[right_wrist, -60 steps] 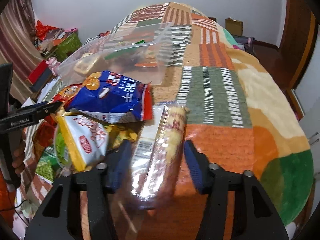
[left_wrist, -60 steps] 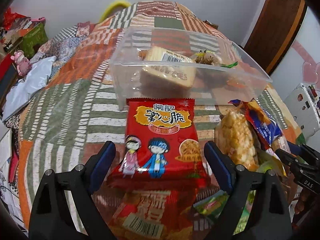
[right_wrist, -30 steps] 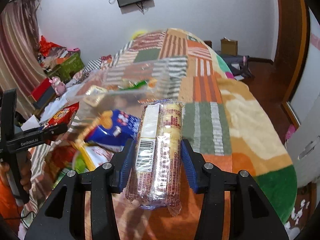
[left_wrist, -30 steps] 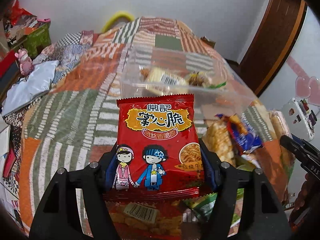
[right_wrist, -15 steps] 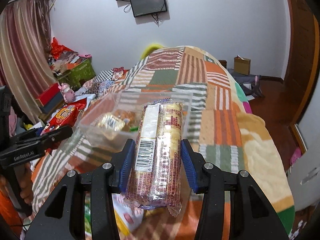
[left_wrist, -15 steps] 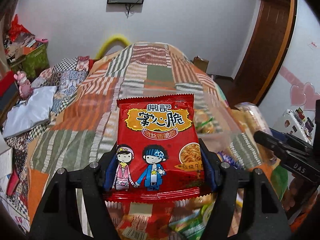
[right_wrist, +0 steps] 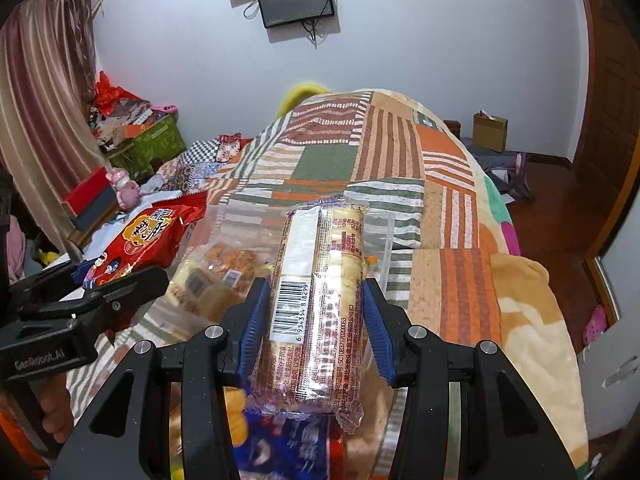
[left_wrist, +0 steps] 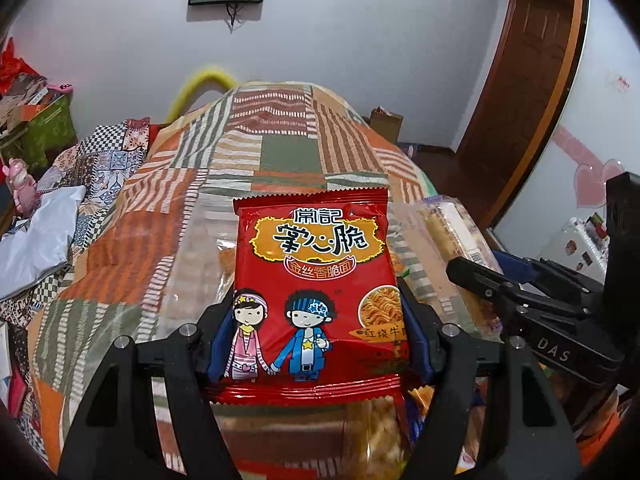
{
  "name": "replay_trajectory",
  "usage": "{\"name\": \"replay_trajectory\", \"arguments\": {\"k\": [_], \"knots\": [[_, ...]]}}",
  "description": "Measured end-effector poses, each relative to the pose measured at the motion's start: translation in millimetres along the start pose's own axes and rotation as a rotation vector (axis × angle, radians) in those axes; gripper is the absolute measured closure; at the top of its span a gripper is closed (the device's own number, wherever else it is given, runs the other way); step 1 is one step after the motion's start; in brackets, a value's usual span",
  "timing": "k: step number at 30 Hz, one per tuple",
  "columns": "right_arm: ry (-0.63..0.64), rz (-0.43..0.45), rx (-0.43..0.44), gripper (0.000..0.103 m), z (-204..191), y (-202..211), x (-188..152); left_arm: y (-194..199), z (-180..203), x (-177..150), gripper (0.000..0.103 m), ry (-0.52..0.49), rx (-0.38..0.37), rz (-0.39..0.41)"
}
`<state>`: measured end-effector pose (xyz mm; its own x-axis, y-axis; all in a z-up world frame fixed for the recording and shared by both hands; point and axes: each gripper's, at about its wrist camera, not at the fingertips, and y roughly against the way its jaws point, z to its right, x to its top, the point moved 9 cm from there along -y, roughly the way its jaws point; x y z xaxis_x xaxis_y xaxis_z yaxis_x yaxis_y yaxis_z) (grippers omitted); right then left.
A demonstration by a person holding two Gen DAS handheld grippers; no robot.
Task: Organize snacks
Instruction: 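Carry the red bag and biscuit roll over the clear box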
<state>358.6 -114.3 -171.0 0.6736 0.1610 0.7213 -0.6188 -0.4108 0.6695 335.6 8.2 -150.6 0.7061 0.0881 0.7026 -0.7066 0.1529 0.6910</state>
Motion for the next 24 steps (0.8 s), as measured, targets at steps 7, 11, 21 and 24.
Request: {"name": "replay_trajectory", "arguments": {"k": [7, 11, 21, 24], "knots": [[0.007, -0.048, 0.005, 0.06, 5, -27, 0, -44, 1, 0, 0.034, -0.011, 0.016, -0.064], [0.03, -0.069, 0.004, 0.068, 3, -39, 0, -67, 0, 1, 0.034, -0.024, 0.026, -0.091], [0.034, -0.085, -0.002, 0.071, 7, -44, -2, -87, -2, -3, 0.034, -0.002, 0.002, -0.137], [0.032, -0.088, 0.004, 0.071, 6, -40, -2, -84, -1, -5, 0.033, -0.007, -0.001, -0.146]]}}
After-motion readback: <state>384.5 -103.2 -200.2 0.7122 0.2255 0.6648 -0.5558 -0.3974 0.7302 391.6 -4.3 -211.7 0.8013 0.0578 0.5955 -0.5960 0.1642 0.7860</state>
